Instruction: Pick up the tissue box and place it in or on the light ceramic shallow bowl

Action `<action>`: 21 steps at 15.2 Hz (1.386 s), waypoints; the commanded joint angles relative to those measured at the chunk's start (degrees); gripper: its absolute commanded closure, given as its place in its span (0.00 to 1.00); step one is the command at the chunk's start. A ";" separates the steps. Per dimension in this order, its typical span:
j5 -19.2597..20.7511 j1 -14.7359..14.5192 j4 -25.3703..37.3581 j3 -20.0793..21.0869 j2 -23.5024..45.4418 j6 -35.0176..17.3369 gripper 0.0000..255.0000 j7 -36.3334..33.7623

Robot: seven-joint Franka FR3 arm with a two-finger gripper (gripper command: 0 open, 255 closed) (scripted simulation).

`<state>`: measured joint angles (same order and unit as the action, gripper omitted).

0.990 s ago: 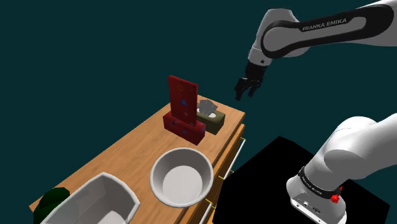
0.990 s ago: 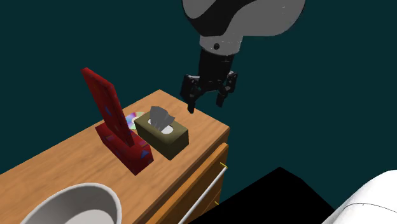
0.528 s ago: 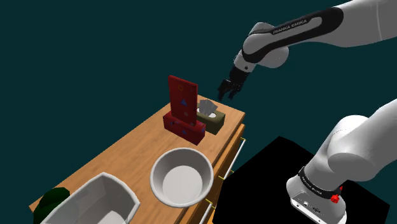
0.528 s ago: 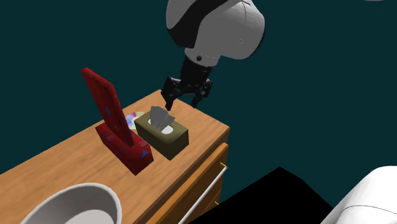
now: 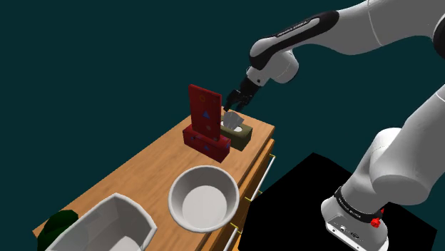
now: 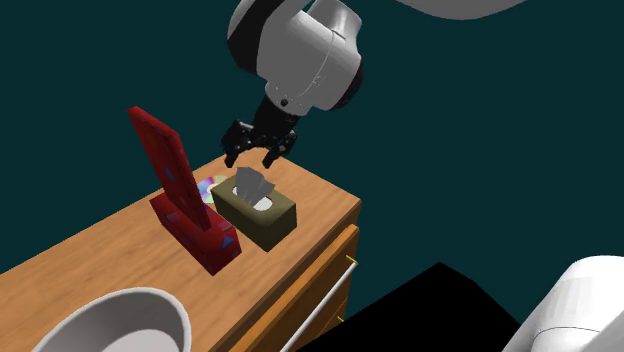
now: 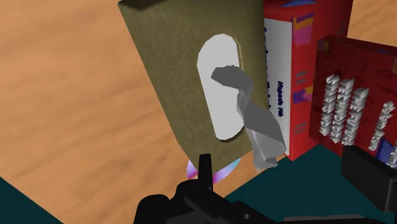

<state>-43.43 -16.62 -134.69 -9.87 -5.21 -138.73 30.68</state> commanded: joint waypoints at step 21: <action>-5.74 -1.53 1.23 1.07 5.39 -3.84 1.00 4.00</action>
<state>-49.20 -18.15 -133.27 -8.79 0.07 -142.65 34.75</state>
